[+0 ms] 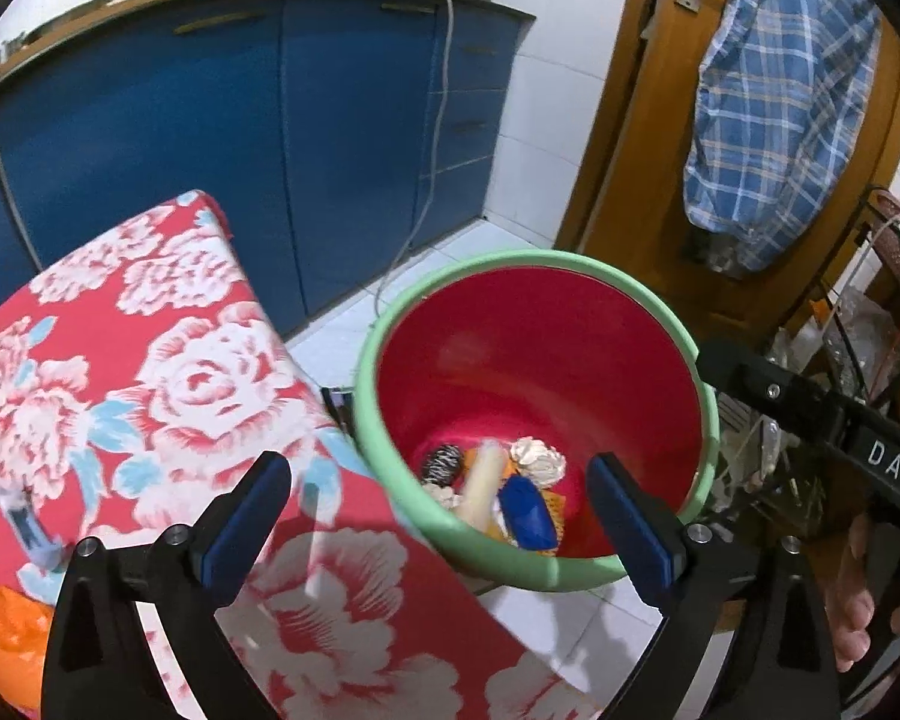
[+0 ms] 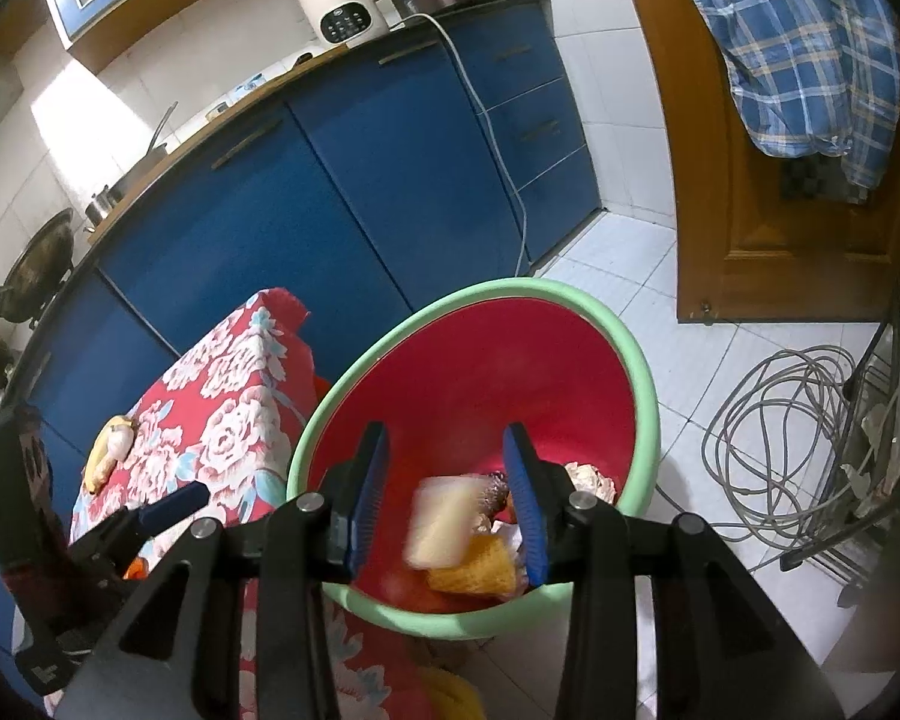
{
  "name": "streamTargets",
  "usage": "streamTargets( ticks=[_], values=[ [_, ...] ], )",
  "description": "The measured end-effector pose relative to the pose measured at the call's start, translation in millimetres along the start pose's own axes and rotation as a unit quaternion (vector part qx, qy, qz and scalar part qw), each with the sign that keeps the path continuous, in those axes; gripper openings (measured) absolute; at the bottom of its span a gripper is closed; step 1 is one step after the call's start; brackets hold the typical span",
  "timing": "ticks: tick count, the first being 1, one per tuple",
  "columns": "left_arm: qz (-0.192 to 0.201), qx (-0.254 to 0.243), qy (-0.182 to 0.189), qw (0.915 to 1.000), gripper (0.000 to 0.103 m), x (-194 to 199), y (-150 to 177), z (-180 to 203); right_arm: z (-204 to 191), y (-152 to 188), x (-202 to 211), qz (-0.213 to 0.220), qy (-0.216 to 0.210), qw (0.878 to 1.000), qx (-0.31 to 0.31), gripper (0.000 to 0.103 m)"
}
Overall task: Collect trash
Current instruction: 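Move both open tools back to the table toward the orange mesh bag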
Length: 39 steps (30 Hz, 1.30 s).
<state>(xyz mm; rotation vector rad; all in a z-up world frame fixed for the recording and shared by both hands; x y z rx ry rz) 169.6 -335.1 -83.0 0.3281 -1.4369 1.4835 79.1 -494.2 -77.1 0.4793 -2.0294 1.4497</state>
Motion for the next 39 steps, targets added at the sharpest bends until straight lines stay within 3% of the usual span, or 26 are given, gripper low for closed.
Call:
streamTargets(
  ticks=[5, 16, 29, 39],
  values=[
    [0.010, 0.023, -0.014, 0.9996, 0.098, 19, 1, -19, -18, 4, 0, -0.009, -0.014, 1.000, 0.013, 0.046],
    [0.029, 0.092, -0.099, 0.9904, 0.099, 74, 14, -99, -81, 19, 1, -0.030, -0.067, 0.996, 0.052, 0.049],
    [0.054, 0.158, -0.141, 0.9758, 0.099, 128, 29, -174, -150, 34, 4, -0.047, -0.106, 0.989, 0.092, 0.052],
    [0.057, 0.199, -0.170, 0.9634, 0.099, 148, 49, -225, -190, 50, 1, -0.063, -0.129, 0.982, 0.121, 0.055]
  ],
)
Point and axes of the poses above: each gripper's, at about its wrist camera, not at the fingertips, and x roughly against the way its jaws point, z to its right, y to its underside, the point moved 5 cm from there along -x, roughly the way its jaws point, and after that the axes turned 13 degrees about x, right-handed, at the moved point
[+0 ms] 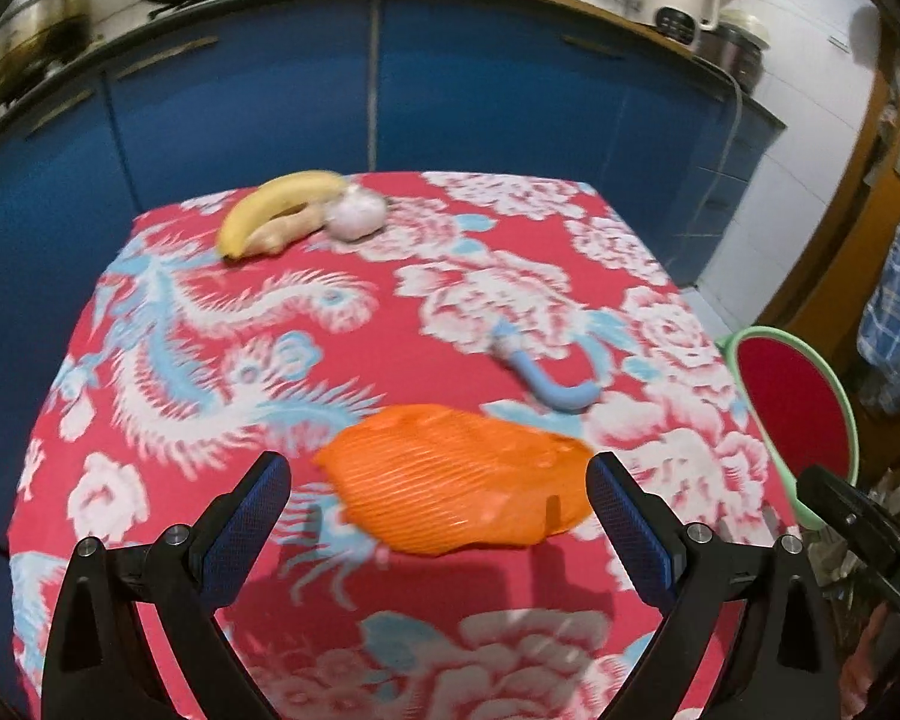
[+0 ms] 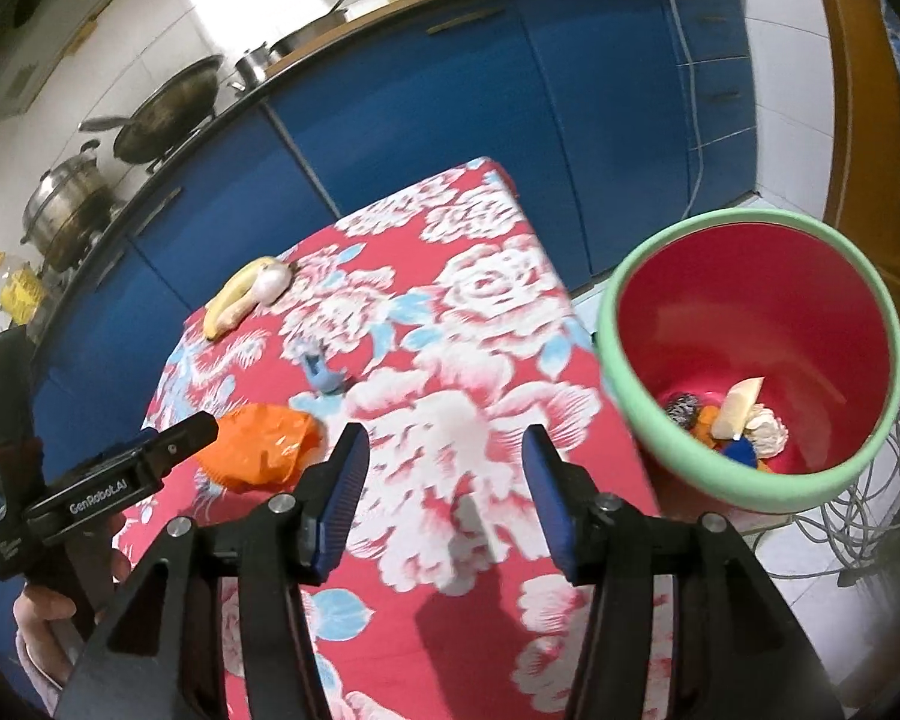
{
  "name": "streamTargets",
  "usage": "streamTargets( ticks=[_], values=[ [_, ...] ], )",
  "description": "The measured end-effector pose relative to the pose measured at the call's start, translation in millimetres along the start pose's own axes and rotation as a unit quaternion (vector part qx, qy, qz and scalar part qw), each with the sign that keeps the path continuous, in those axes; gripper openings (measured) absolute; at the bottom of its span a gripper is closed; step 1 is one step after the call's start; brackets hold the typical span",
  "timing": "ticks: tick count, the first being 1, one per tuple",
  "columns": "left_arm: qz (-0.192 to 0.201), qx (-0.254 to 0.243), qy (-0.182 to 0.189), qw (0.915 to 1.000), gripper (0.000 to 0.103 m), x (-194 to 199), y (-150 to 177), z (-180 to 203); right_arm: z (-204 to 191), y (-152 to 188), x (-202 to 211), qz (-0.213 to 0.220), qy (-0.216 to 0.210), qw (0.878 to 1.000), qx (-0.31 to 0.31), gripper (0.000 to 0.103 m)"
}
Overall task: Collect trash
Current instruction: 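Move both open tools back to the table toward the orange mesh bag, then grasp the orange mesh bag with the left tool while the right tool grasps the blue clip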
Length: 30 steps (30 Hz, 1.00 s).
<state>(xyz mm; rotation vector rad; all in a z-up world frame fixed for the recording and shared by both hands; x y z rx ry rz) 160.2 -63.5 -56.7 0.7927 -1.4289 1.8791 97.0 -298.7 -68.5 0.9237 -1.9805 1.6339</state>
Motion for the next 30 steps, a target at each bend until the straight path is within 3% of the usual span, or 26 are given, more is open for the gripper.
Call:
streamTargets(
  ticks=[7, 17, 19, 27, 30],
  values=[
    [-0.010, 0.024, -0.015, 0.9995, 0.099, -9, 1, -29, -17, 4, -14, -0.017, -0.008, 1.000, 0.009, 0.056],
    [-0.041, 0.036, -0.011, 0.9984, 0.097, -40, 11, -33, -22, 5, -31, -0.033, -0.007, 0.999, 0.012, 0.056],
    [-0.050, 0.037, -0.005, 0.9981, 0.091, -47, 14, -32, -22, 4, -34, -0.036, -0.005, 0.999, 0.014, 0.056],
    [-0.023, 0.020, 0.019, 0.9993, 0.071, -47, 10, -25, -33, -3, -44, -0.042, -0.008, 0.999, 0.033, 0.056],
    [-0.016, 0.022, 0.033, 0.9991, 0.045, -47, 9, -24, -42, -9, -47, -0.041, -0.010, 0.998, 0.046, 0.056]
  ],
)
Point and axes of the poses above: each gripper's, at about its wrist camera, not at the fingertips, and x roughly against the way its jaws point, z to its right, y to its underside, the point moved 5 cm from there along -x, roughly the way its jaws point, and after that the axes turned 13 degrees about x, right-handed, at the moved point
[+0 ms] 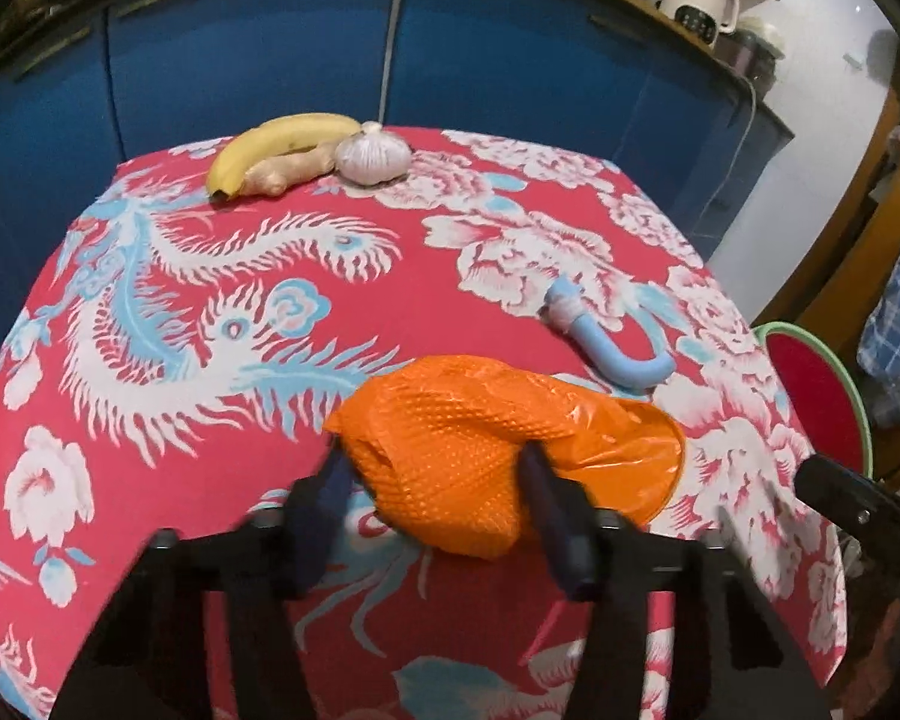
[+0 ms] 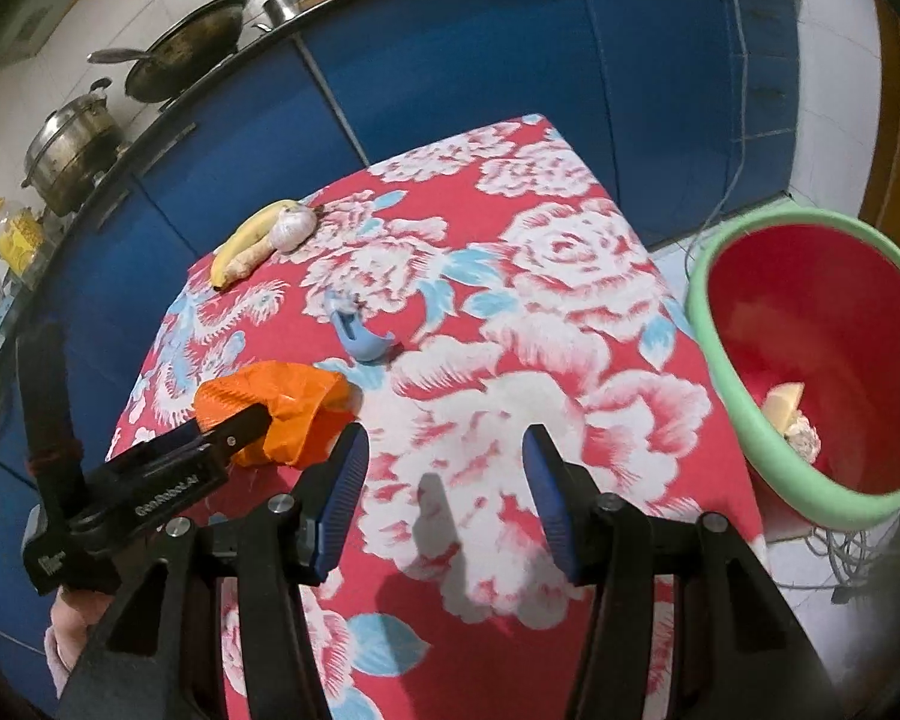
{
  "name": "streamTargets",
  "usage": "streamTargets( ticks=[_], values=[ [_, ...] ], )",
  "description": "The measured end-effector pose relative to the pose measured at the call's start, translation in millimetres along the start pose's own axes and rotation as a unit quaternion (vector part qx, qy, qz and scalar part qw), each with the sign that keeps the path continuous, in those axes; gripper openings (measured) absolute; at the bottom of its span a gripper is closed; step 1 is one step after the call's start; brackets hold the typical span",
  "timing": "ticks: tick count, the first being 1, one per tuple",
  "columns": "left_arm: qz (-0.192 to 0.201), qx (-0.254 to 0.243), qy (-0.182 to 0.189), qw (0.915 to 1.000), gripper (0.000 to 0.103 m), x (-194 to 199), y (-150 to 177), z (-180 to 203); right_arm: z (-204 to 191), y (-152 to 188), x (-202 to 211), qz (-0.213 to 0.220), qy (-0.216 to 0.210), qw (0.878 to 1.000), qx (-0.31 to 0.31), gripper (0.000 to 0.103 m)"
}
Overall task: Collect trash
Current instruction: 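Grasp the orange mesh bag with the left tool while the right tool grasps the blue clip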
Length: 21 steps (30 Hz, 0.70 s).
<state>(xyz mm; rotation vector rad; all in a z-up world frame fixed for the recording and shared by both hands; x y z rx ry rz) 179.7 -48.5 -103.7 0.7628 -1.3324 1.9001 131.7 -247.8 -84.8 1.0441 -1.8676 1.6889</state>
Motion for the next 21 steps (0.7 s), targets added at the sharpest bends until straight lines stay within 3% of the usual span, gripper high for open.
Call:
streamTargets(
  ticks=[2, 5, 14, 21],
  values=[
    [-0.001, 0.010, 0.012, 0.9999, 0.028, 1, -2, -2, -6, -5, -4, -0.001, -0.002, 1.000, 0.008, 0.056],
    [0.003, 0.022, 0.023, 0.9995, 0.015, 4, -8, -7, -13, -11, -13, -0.003, -0.007, 1.000, 0.011, 0.056],
    [0.037, 0.049, -0.011, 0.9980, 0.015, 14, -30, -38, -34, -24, -48, -0.024, -0.018, 0.999, 0.035, 0.056],
    [0.053, 0.055, -0.022, 0.9968, 0.015, 19, -36, -55, -41, -30, -74, -0.046, 0.005, 0.997, 0.056, 0.056]
  ],
)
Point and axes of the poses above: each gripper's, at about its wrist camera, not at the fingertips, and x roughly against the way its jaws point, z to its right, y to its underside, the point moved 5 cm from there along -x, roughly the way its jaws point, and after that the axes turned 13 degrees about x, right-handed, at the moved point
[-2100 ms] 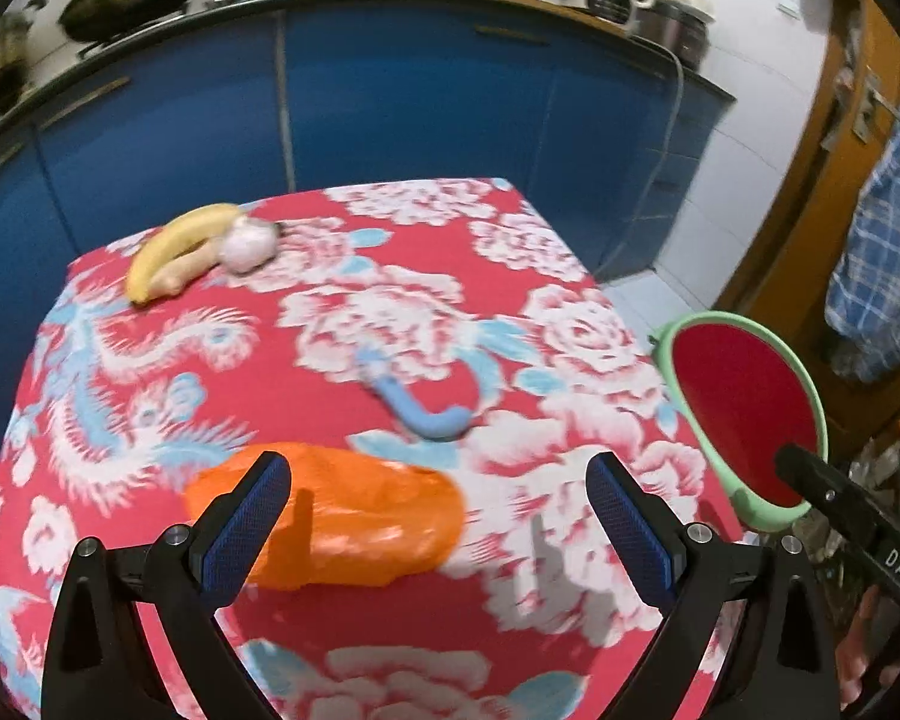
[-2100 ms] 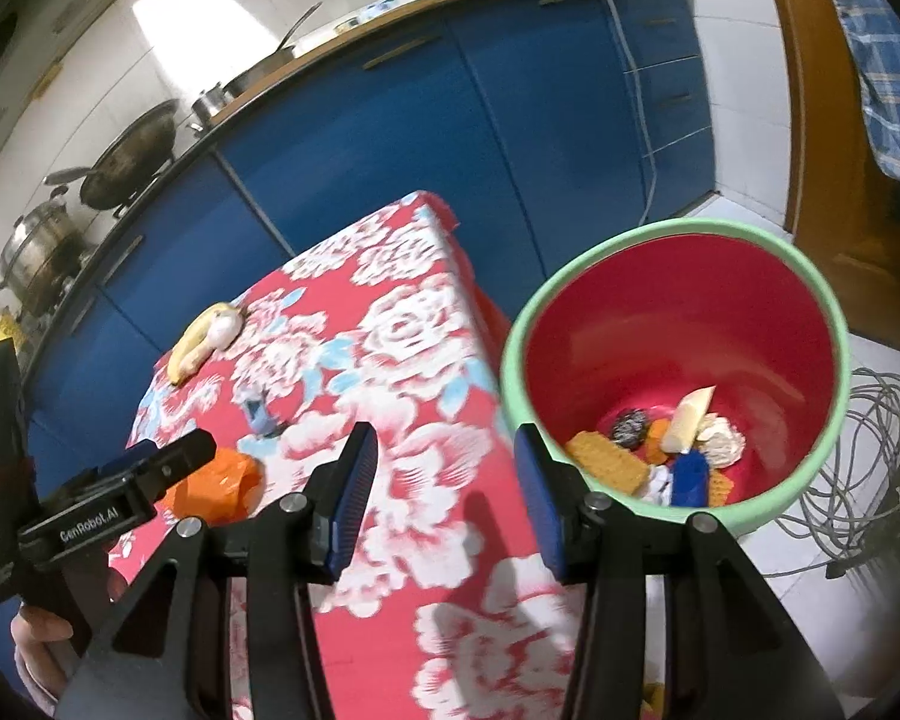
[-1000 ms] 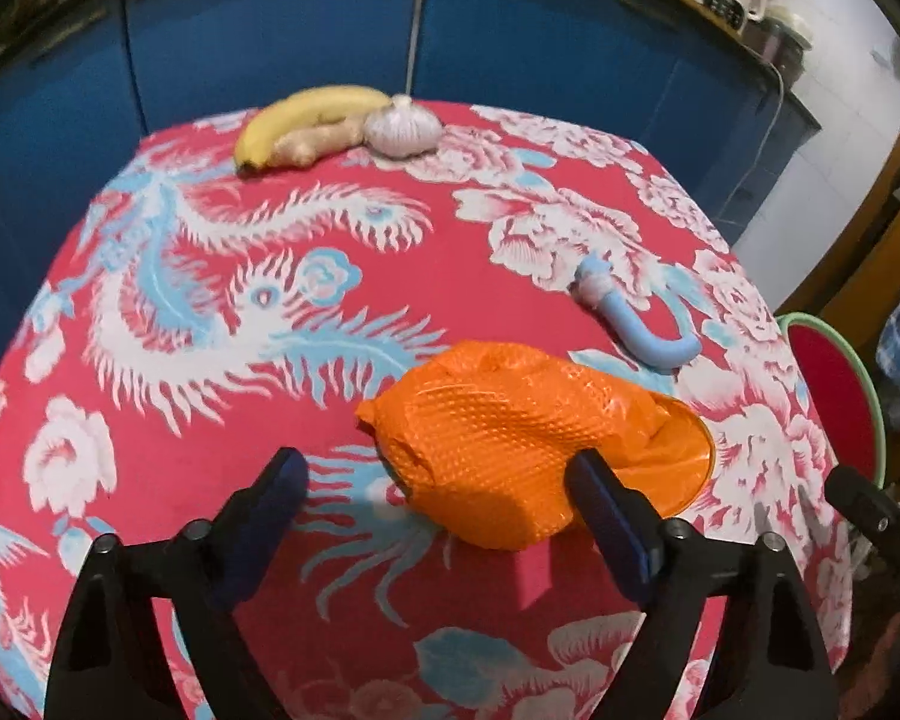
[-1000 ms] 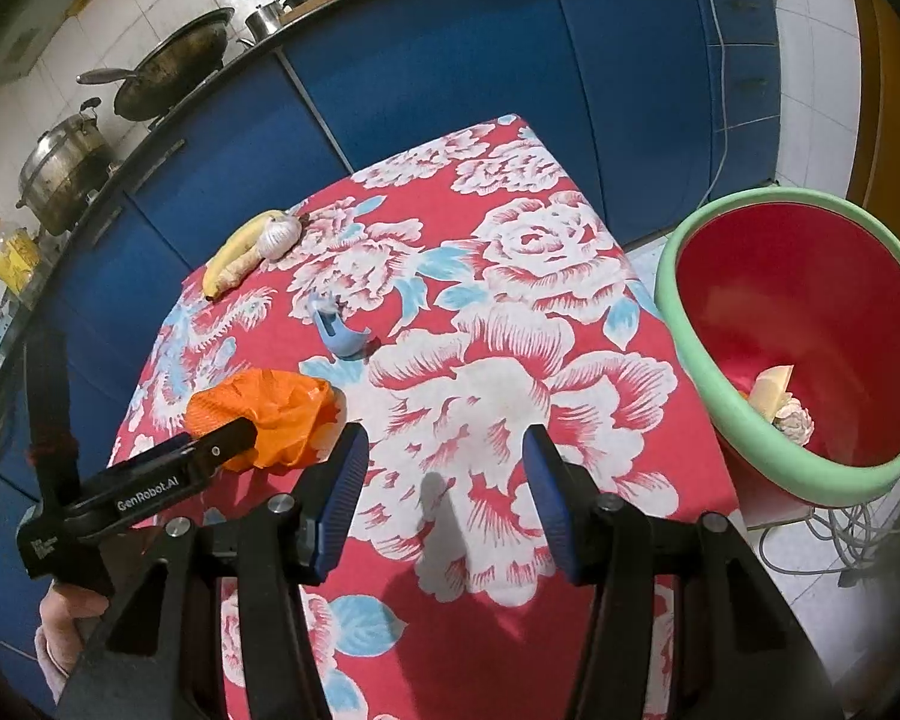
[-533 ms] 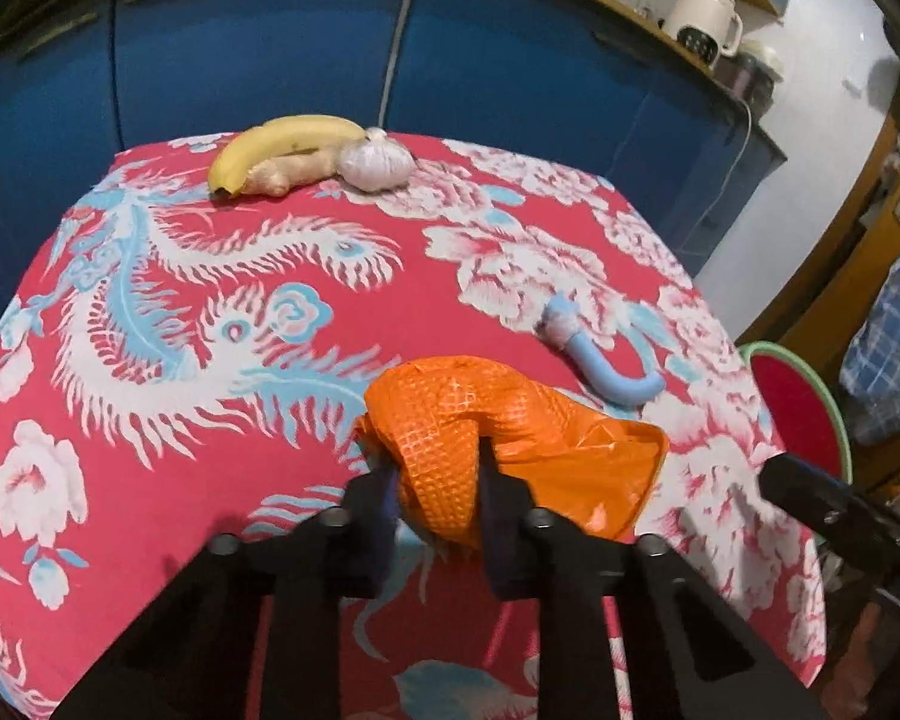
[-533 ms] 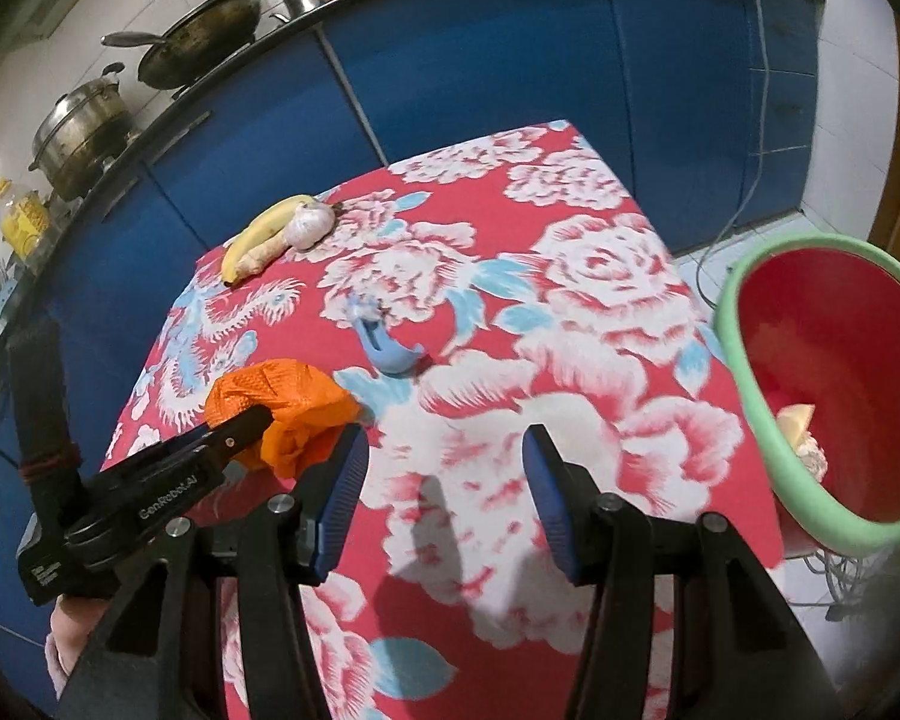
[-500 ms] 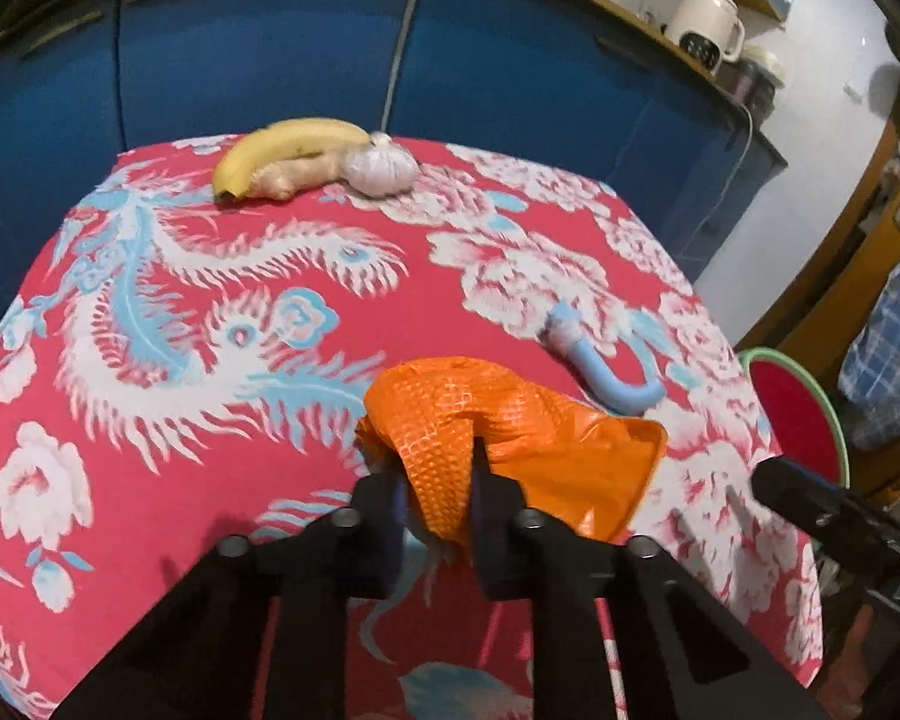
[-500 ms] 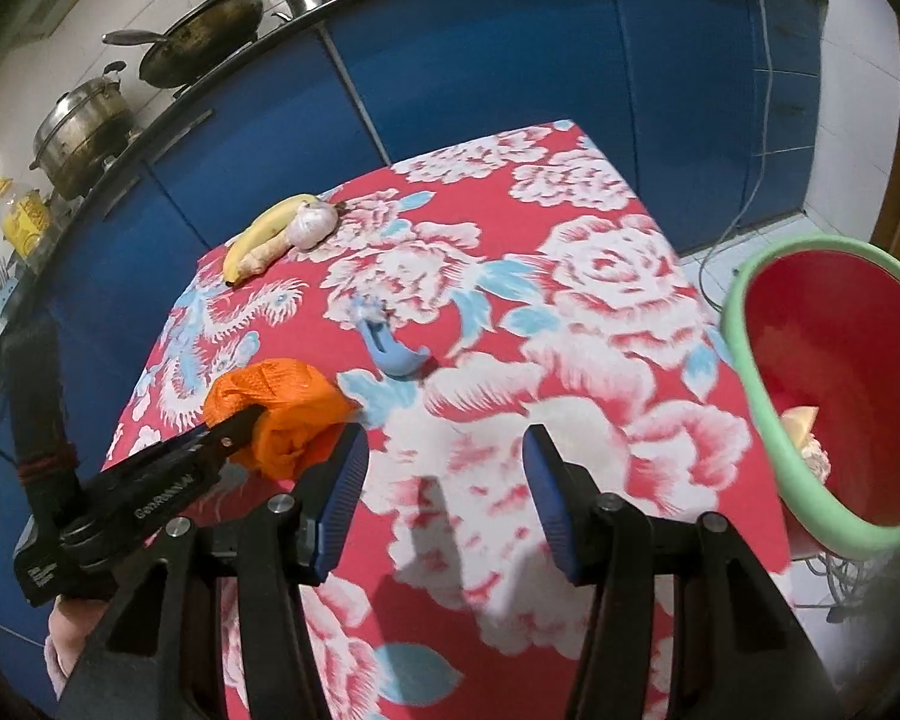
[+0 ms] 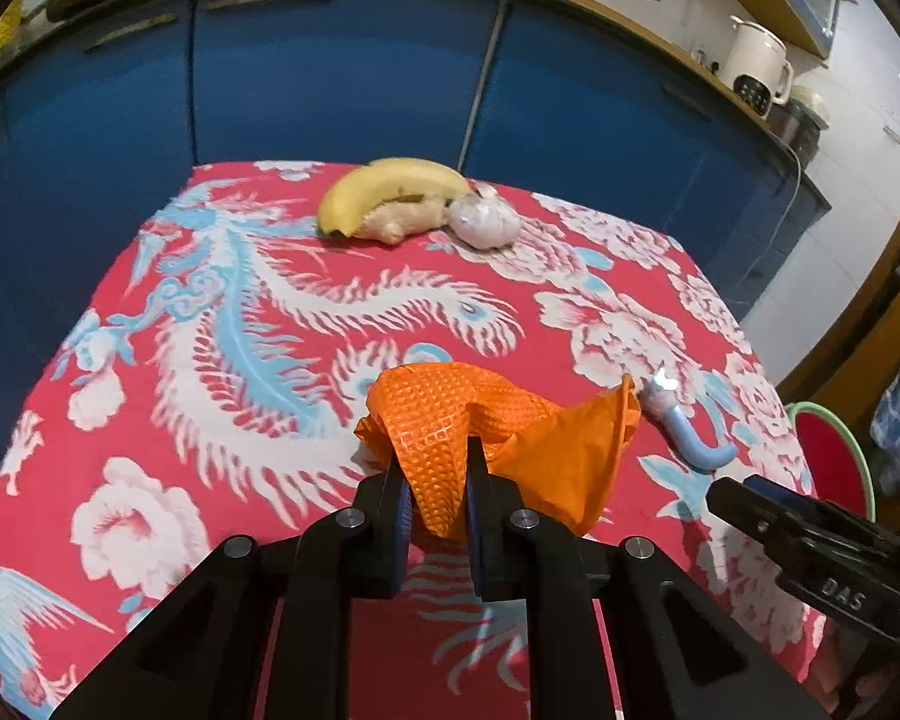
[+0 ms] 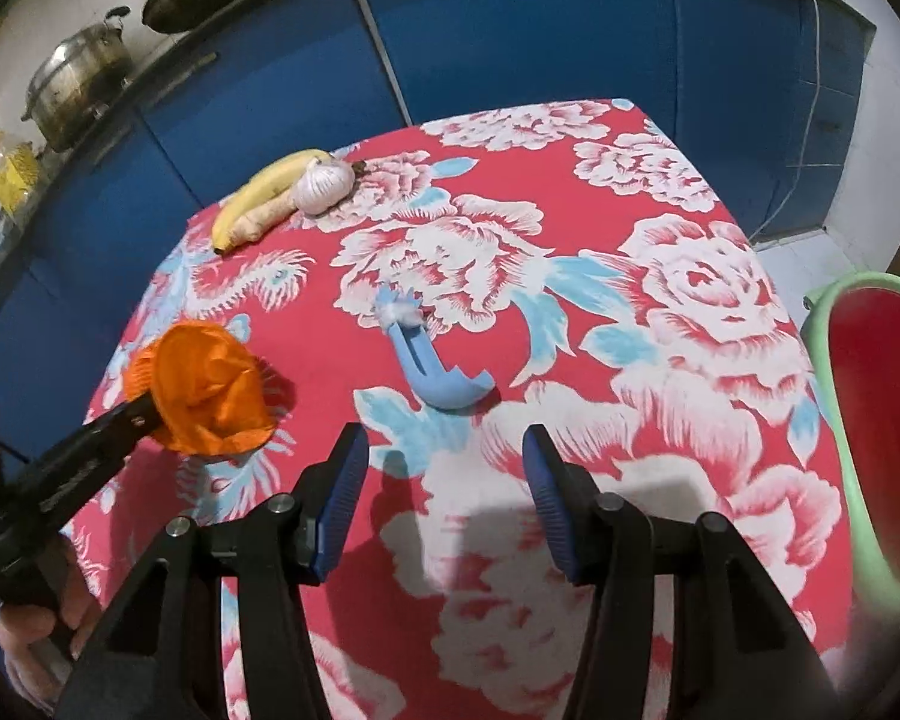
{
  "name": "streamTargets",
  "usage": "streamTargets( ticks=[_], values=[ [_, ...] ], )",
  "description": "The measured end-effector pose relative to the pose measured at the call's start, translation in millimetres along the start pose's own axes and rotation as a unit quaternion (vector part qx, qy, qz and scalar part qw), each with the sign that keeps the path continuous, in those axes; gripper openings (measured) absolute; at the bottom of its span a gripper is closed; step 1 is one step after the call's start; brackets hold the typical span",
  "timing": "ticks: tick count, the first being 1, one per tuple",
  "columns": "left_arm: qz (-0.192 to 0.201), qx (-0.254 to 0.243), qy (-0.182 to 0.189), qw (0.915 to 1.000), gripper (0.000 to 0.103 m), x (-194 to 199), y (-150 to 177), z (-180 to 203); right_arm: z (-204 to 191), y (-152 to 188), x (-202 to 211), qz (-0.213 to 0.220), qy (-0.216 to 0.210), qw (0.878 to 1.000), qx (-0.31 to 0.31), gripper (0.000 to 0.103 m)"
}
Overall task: Collect trash
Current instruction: 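Grasp the orange mesh bag with the left tool while the right tool grasps the blue clip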
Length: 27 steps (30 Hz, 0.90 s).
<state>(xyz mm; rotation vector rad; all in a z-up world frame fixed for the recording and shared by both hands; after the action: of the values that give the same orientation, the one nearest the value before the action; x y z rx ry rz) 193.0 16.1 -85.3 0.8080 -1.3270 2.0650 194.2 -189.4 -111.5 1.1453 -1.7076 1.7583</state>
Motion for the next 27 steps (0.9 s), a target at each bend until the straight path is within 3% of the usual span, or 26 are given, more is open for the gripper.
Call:
streamTargets(
  ticks=[12, 18, 22, 27],
  values=[
    [0.010, 0.021, -0.020, 0.9995, 0.015, -3, -12, -16, -21, -18, -25, 0.004, 0.024, 0.998, 0.057, 0.055],
    [0.005, 0.033, -0.023, 0.9992, 0.015, -7, -13, -21, -21, -17, -25, 0.009, 0.032, 0.998, 0.059, 0.048],
    [0.009, 0.034, -0.020, 0.9992, 0.015, -5, -14, -22, -19, -16, -24, 0.011, 0.053, 0.997, 0.058, 0.031],
    [0.009, 0.034, -0.018, 0.9992, 0.015, -5, -14, -22, -13, -14, -22, 0.017, 0.052, 0.998, 0.040, 0.024]
  ],
)
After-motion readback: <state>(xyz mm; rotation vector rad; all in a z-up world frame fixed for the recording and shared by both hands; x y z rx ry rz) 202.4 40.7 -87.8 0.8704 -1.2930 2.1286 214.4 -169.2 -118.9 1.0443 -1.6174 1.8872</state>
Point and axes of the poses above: each gripper's, at about its wrist camera, not at the fingertips, and x roughly against the way its jaws point, z to its right, y to its underside, the point moved 5 cm from there along -x, roughly the way its jaws point, and after that the axes turned 13 degrees about x, right-handed, at the moved point
